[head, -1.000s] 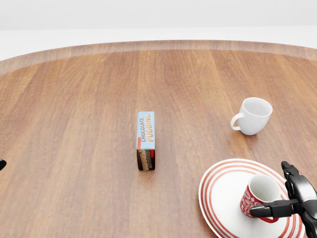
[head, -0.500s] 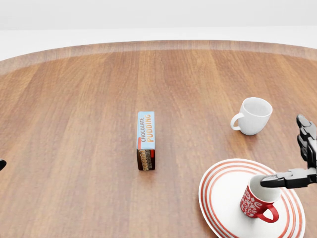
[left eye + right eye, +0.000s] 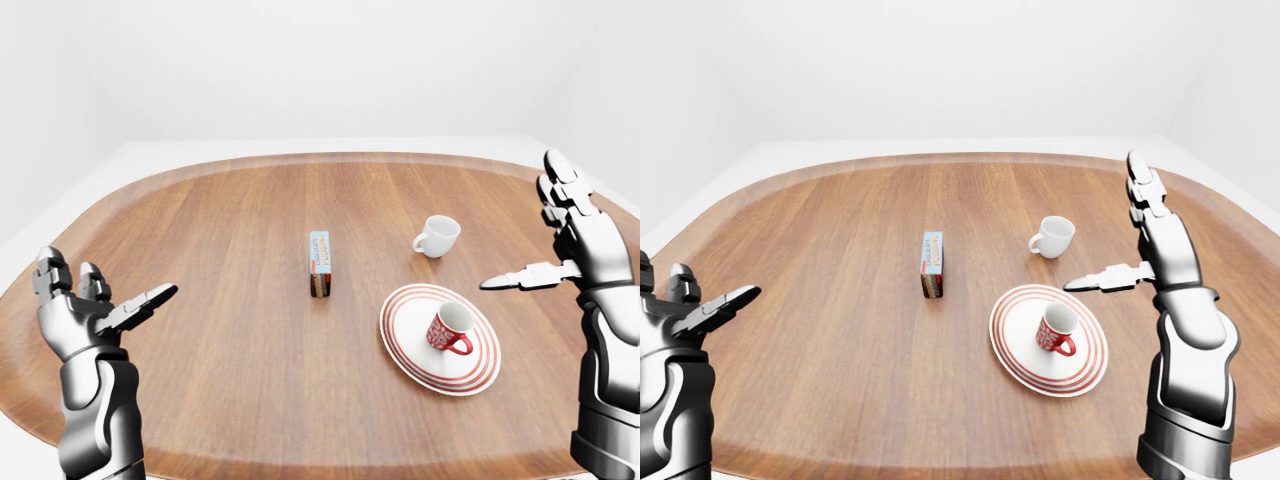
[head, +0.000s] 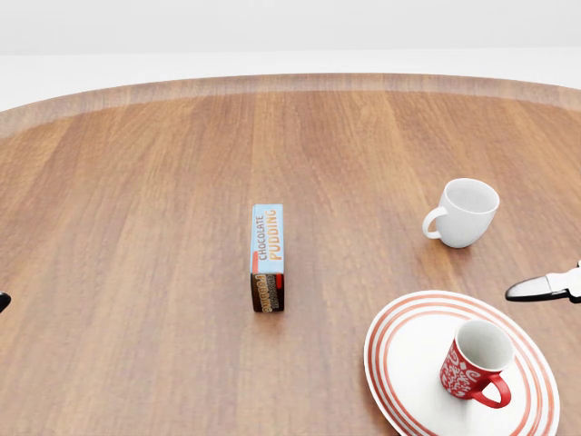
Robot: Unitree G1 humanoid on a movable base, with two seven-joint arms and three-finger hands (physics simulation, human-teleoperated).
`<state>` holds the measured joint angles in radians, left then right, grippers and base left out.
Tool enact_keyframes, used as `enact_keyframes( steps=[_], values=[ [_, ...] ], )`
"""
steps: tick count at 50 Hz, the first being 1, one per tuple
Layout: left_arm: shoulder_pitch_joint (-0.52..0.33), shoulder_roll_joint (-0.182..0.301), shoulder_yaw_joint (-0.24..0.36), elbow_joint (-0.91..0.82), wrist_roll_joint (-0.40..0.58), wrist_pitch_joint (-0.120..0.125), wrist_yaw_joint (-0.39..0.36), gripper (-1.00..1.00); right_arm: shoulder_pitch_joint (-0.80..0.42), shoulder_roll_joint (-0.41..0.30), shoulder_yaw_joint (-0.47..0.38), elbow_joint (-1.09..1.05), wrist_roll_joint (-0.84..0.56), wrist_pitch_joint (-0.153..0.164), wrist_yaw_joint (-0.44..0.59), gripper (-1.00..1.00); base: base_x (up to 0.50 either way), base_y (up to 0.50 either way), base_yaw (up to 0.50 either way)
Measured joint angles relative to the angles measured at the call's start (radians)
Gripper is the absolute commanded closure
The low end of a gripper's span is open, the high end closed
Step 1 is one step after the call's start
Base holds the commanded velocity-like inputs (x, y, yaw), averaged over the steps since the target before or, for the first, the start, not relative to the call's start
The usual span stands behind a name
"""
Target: Pick up the red mug and put it on the plate
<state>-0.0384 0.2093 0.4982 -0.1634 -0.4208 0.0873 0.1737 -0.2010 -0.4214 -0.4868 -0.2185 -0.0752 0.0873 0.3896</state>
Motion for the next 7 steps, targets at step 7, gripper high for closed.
enact_keyframes(
  steps=[7],
  values=[
    [-0.001, 0.0, 0.0, 0.002, 0.001, 0.0, -0.001, -1.0, 0.006, 0.004, -0.007, -0.032, -0.004, 0.0, 0.008, -1.0, 0.0, 0.0, 0.0]
  ],
)
